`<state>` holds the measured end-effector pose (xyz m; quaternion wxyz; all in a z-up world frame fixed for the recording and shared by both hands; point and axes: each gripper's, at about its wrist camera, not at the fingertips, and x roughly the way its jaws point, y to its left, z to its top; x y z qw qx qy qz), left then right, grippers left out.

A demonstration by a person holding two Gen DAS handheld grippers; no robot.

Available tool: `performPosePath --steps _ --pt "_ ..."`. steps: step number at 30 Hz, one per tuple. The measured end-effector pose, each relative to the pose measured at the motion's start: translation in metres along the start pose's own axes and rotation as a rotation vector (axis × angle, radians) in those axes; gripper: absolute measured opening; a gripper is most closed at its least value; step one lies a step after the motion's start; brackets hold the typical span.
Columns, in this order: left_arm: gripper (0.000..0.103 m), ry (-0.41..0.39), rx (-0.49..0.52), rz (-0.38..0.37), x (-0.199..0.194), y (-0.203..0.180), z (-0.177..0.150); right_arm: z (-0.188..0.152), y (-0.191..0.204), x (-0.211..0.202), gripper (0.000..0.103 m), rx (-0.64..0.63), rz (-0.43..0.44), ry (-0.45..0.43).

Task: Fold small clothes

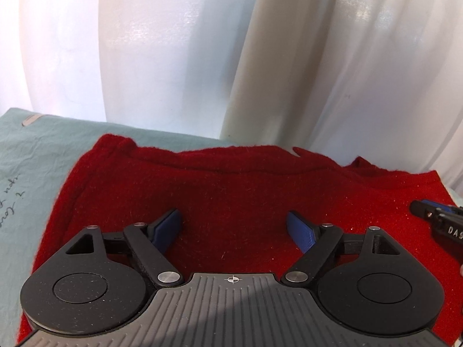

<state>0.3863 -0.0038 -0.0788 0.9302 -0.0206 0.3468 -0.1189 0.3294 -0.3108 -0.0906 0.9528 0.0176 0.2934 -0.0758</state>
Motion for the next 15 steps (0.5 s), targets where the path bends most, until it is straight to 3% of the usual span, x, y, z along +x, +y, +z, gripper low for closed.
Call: performPosePath --steps 4,6,8,15 --pt "0.088 -0.001 0.004 0.005 0.003 -0.001 0.001 0.0 -0.021 -0.004 0.021 0.007 -0.112 -0.023" --pt "0.088 0.002 0.0 0.012 0.001 -0.002 0.002 0.0 -0.034 -0.005 0.021 0.091 -0.101 -0.013" --pt "0.088 -0.005 -0.017 0.016 -0.002 -0.003 0.004 0.002 -0.031 -0.01 0.023 0.09 -0.116 -0.004" --pt "0.089 -0.001 -0.011 0.009 0.0 -0.015 0.013 0.016 0.03 -0.018 0.024 -0.018 0.067 -0.016"
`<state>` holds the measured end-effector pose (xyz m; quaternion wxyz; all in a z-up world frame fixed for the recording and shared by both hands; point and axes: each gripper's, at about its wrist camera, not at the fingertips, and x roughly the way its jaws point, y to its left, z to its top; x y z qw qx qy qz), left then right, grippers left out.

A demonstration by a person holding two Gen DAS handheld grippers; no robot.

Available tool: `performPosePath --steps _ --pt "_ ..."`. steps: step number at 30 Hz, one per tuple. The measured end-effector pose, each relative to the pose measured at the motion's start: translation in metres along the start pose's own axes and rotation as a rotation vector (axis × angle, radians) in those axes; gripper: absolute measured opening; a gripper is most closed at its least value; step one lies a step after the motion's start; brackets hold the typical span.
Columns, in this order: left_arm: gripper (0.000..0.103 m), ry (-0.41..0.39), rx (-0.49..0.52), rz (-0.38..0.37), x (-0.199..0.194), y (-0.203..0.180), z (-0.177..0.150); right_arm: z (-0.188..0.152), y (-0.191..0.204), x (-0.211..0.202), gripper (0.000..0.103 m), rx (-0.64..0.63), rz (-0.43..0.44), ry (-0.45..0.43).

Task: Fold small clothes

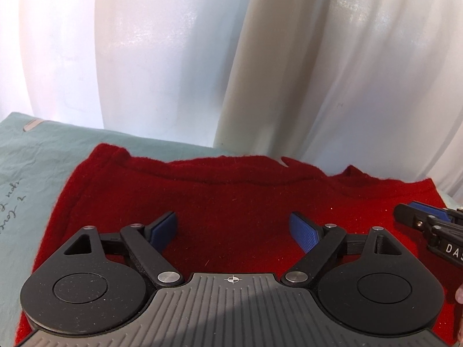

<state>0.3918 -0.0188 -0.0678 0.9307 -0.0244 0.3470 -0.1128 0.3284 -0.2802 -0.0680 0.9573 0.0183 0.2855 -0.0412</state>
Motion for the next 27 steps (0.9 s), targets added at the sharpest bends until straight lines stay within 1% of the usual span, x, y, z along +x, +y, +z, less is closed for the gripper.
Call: performPosePath --steps 2,6,7,10,12,15,18,20,22,23,24,25,27 --pt "0.09 0.014 0.007 0.011 0.006 -0.002 0.0 0.004 0.021 0.007 0.024 -0.037 0.045 0.016" --pt "0.094 0.015 0.022 0.049 0.02 -0.005 0.004 0.01 0.052 0.03 0.024 -0.095 0.086 0.05" --pt "0.094 0.018 0.02 0.055 0.023 -0.005 0.005 0.011 0.055 0.038 0.024 -0.092 0.083 0.065" --pt "0.096 0.017 0.017 0.077 0.036 -0.004 0.008 0.013 0.059 0.061 0.024 -0.094 0.036 0.094" --pt "0.096 0.012 0.022 0.092 0.041 -0.004 0.009 0.013 0.058 0.07 0.024 -0.088 -0.006 0.126" --pt "0.097 0.003 0.031 0.088 0.044 -0.003 0.01 0.016 0.056 0.078 0.025 -0.099 -0.028 0.137" --pt "0.098 -0.001 0.012 0.07 0.043 0.001 0.01 0.013 0.053 0.078 0.026 -0.097 -0.017 0.12" --pt "0.098 0.001 0.015 0.074 0.04 0.001 0.008 0.012 0.049 0.077 0.027 -0.074 -0.006 0.118" --pt "0.098 0.005 0.029 0.087 0.034 -0.001 0.007 0.01 0.047 0.072 0.031 -0.058 -0.001 0.107" --pt "0.098 0.001 0.039 0.096 0.027 -0.001 0.006 0.009 0.046 0.066 0.034 -0.048 -0.006 0.099" --pt "0.099 -0.012 0.048 0.106 0.016 0.0 0.003 0.009 0.043 0.055 0.039 -0.036 -0.018 0.085" --pt "0.099 -0.028 0.054 0.107 0.006 0.003 -0.001 0.006 0.04 0.044 0.041 -0.028 -0.027 0.065" --pt "0.1 -0.065 0.05 0.114 -0.015 0.015 -0.01 -0.006 0.024 0.016 0.042 0.003 -0.032 0.015"
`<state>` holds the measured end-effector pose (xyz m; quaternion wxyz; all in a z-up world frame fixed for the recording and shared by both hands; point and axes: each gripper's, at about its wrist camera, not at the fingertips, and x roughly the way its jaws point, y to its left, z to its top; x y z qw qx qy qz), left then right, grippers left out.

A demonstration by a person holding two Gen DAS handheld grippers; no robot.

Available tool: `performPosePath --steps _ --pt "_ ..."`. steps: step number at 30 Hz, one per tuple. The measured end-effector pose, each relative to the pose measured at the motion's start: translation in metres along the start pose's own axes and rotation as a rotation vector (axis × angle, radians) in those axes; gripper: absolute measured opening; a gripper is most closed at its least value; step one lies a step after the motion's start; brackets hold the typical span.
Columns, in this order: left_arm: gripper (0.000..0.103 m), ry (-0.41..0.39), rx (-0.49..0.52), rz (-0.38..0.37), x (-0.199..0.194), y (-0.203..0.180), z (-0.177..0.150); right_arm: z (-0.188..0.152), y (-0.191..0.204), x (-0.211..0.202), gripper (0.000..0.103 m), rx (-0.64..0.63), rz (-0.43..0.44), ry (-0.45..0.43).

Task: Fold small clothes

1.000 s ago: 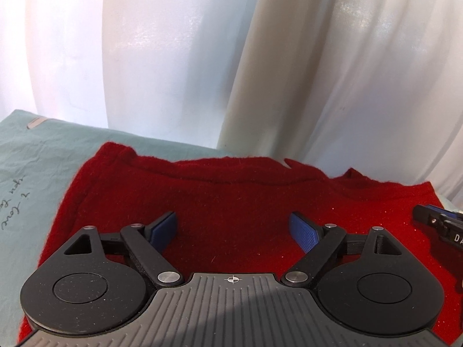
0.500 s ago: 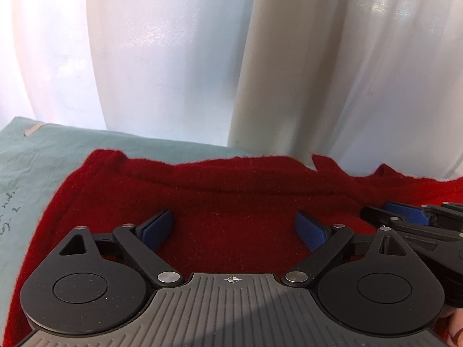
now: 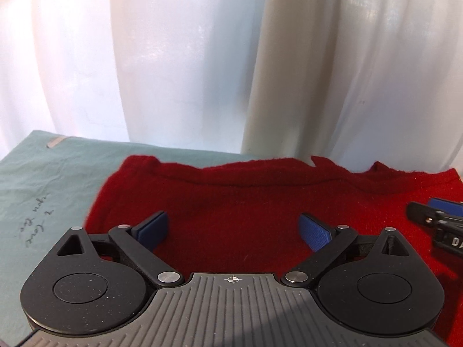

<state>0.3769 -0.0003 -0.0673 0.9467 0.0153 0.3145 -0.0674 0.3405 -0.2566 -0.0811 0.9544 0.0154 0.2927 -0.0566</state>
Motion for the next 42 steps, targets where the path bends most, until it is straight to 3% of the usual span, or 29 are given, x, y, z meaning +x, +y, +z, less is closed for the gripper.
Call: performPosePath --steps 4,7,9,11,14,18,20,23,26,28,32,34,39,42 --pt "0.101 -0.045 -0.083 0.103 -0.023 0.043 -0.018 -0.033 -0.048 -0.039 0.042 0.073 -0.079 -0.027" --pt "0.101 -0.02 -0.18 0.183 -0.028 0.077 -0.03 -0.05 -0.079 -0.062 0.045 0.095 -0.154 -0.056" --pt "0.101 -0.008 -0.244 0.2 -0.036 0.098 -0.035 -0.053 -0.095 -0.075 0.053 0.135 -0.203 -0.047" --pt "0.101 0.002 -0.286 0.202 -0.048 0.115 -0.04 -0.052 -0.103 -0.093 0.053 0.181 -0.213 -0.06" --pt "0.101 0.055 -0.375 0.097 -0.063 0.138 -0.046 -0.052 -0.099 -0.12 0.056 0.198 -0.178 -0.108" --pt "0.1 0.135 -0.573 -0.191 -0.071 0.158 -0.06 -0.05 -0.076 -0.138 0.06 0.239 -0.034 -0.129" --pt "0.1 0.151 -0.625 -0.263 -0.069 0.16 -0.065 -0.051 -0.061 -0.136 0.06 0.257 0.049 -0.119" --pt "0.1 0.195 -0.633 -0.277 -0.064 0.16 -0.069 -0.054 -0.035 -0.132 0.059 0.259 0.128 -0.09" --pt "0.097 0.217 -0.707 -0.373 -0.052 0.166 -0.078 -0.058 -0.014 -0.124 0.051 0.236 0.178 -0.039" --pt "0.085 0.234 -0.728 -0.412 -0.046 0.169 -0.08 -0.06 -0.003 -0.122 0.043 0.217 0.201 -0.013" --pt "0.07 0.266 -0.777 -0.468 -0.035 0.176 -0.083 -0.061 0.011 -0.12 0.034 0.19 0.227 0.016" --pt "0.051 0.289 -0.788 -0.475 -0.028 0.176 -0.082 -0.06 0.018 -0.117 0.027 0.178 0.234 0.029" --pt "0.033 0.285 -0.837 -0.509 -0.025 0.176 -0.081 -0.058 0.042 -0.105 0.016 0.115 0.248 0.053" --pt "0.031 0.261 -0.841 -0.516 -0.033 0.176 -0.076 -0.057 0.055 -0.102 0.016 0.08 0.241 0.045"
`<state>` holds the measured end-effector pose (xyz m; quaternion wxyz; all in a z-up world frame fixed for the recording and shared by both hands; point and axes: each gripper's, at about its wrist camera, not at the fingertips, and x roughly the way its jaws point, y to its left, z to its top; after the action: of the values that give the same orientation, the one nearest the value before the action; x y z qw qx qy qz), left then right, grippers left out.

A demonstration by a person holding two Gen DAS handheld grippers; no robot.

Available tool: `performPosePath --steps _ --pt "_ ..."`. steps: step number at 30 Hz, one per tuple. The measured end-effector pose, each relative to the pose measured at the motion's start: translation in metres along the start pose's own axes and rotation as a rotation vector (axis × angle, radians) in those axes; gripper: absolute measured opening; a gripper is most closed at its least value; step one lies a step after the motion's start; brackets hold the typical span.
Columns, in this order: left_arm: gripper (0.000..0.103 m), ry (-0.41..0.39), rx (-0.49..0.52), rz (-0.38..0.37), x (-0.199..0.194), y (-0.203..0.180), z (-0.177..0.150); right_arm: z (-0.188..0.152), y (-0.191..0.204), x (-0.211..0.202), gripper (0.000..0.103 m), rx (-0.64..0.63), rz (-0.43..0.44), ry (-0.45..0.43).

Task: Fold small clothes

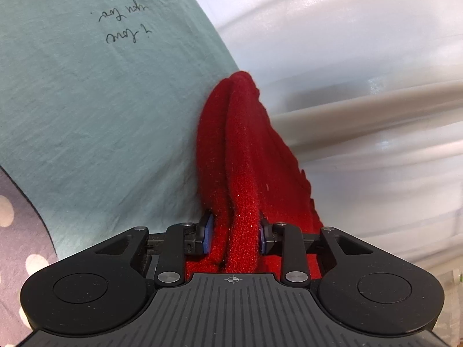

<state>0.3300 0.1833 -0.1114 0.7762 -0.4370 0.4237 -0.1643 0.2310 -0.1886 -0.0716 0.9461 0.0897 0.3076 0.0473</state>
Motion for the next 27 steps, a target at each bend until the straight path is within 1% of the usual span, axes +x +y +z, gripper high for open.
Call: performPosePath --steps 4,5,6,7,8,10,13,14,15,16,17,19,22,25,26,27 --pt "0.03 -0.02 0.017 -0.023 -0.007 -0.013 0.0 0.001 0.009 0.007 0.016 -0.012 0.013 -0.029" --pt "0.03 -0.028 0.027 -0.029 -0.008 -0.018 0.0 0.0 0.011 0.011 0.016 -0.024 0.01 -0.02" --pt "0.03 -0.036 0.053 -0.029 -0.009 -0.026 0.0 -0.004 0.013 0.02 0.016 -0.046 0.003 0.014" --pt "0.03 -0.042 0.089 -0.028 -0.01 -0.037 -0.001 -0.007 0.014 0.028 0.016 -0.064 0.01 0.067" --pt "0.03 -0.047 0.126 -0.03 -0.011 -0.047 -0.003 -0.008 0.014 0.032 0.016 -0.069 0.017 0.086" --pt "0.03 -0.05 0.184 -0.053 -0.013 -0.069 -0.006 -0.008 0.015 0.024 0.016 -0.074 0.015 0.052" --pt "0.03 -0.049 0.236 -0.096 -0.012 -0.097 -0.011 -0.005 0.007 0.009 0.017 -0.033 0.012 -0.044" --pt "0.03 -0.046 0.251 -0.105 -0.01 -0.107 -0.014 -0.005 0.003 0.011 0.016 -0.031 0.004 -0.034" --pt "0.03 -0.04 0.269 -0.115 -0.007 -0.117 -0.018 -0.005 -0.001 0.017 0.016 -0.04 -0.006 0.019" --pt "0.03 -0.036 0.287 -0.122 -0.004 -0.126 -0.021 -0.005 -0.005 0.019 0.015 -0.045 0.006 0.034" --pt "0.03 -0.031 0.312 -0.127 0.0 -0.137 -0.026 -0.005 -0.009 0.015 0.015 -0.039 0.012 0.021" --pt "0.03 -0.013 0.362 -0.134 0.011 -0.159 -0.04 -0.001 -0.02 0.001 0.016 0.005 -0.003 -0.009" --pt "0.03 0.03 0.421 -0.157 0.036 -0.185 -0.061 0.002 -0.049 -0.025 0.017 0.121 -0.033 -0.078" --pt "0.03 0.105 0.444 -0.172 0.071 -0.203 -0.089 0.001 -0.077 -0.047 0.017 0.204 -0.074 -0.118" --pt "0.031 0.127 0.455 -0.169 0.083 -0.206 -0.098 0.0 -0.084 -0.051 0.017 0.216 -0.087 -0.126" --pt "0.032 0.159 0.468 -0.15 0.1 -0.208 -0.109 -0.001 -0.091 -0.055 0.017 0.224 -0.104 -0.13"
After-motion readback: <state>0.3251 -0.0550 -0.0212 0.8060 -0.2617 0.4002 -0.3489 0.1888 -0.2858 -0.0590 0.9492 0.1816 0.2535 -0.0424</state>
